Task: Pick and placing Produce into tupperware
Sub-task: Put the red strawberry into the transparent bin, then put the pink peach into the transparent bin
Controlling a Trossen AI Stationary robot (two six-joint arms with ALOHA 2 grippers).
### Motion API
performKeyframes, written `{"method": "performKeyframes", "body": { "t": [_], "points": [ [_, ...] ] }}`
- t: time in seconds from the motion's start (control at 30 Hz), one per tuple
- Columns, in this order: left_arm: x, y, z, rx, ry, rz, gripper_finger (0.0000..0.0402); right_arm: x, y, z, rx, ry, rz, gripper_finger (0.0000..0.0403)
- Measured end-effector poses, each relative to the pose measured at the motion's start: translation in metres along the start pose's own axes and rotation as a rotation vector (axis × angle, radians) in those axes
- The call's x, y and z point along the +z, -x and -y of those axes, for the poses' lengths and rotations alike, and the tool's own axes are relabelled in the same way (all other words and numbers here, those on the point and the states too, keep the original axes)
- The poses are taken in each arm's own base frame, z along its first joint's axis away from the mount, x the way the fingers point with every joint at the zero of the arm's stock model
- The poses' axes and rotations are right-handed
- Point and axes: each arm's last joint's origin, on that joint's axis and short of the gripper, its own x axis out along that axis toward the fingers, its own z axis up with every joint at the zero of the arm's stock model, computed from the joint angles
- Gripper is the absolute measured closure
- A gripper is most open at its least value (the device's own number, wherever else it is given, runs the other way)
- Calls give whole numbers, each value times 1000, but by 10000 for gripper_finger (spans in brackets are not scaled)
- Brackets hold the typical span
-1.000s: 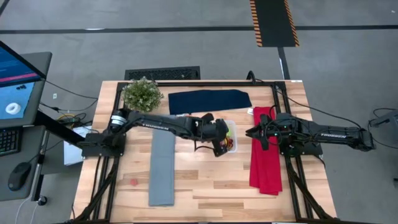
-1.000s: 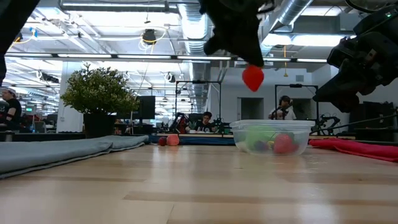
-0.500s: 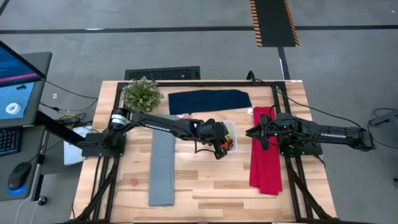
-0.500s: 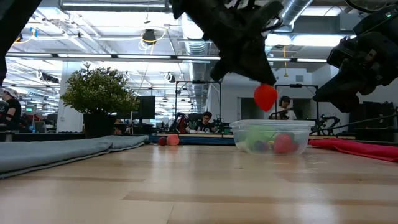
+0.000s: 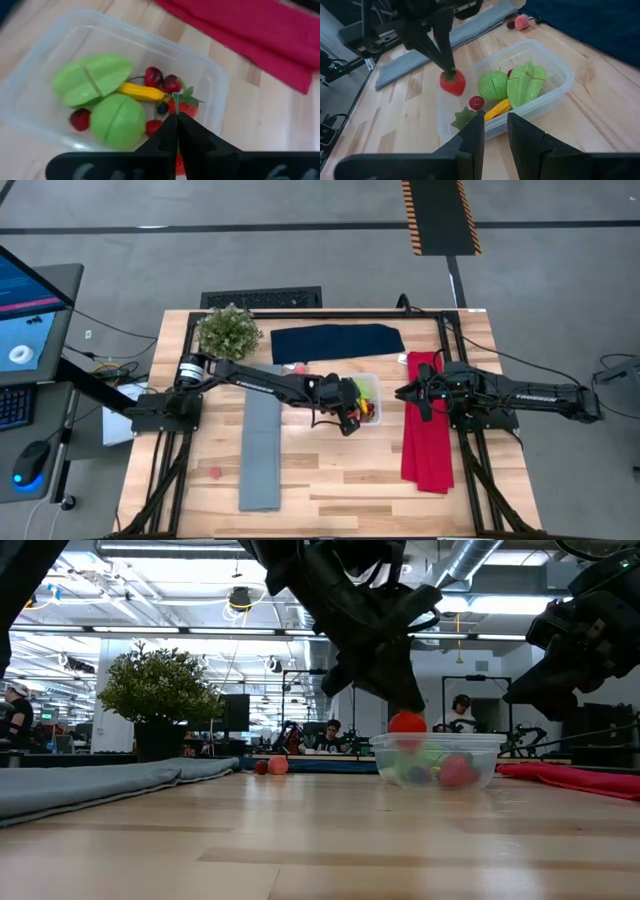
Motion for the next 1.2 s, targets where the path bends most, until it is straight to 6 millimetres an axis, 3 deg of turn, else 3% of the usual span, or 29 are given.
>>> {"method": "performKeyframes", "body": {
  "t": [0.17,0.53,0.93,1.07,1.2],
  "points": [
    [-12,-7,-4,-18,24,9,401,0,0,0,0,0,0,295],
    [-16,-9,-7,16,40,30,396,0,0,0,0,0,0,295],
    [-13,-9,-4,-17,32,71,254,0,0,0,0,0,0,295],
    [-6,-4,3,-41,4,30,241,0,0,0,0,0,0,295],
    [10,21,17,-41,-67,-16,245,0,0,0,0,0,0,295]
  ]
}}
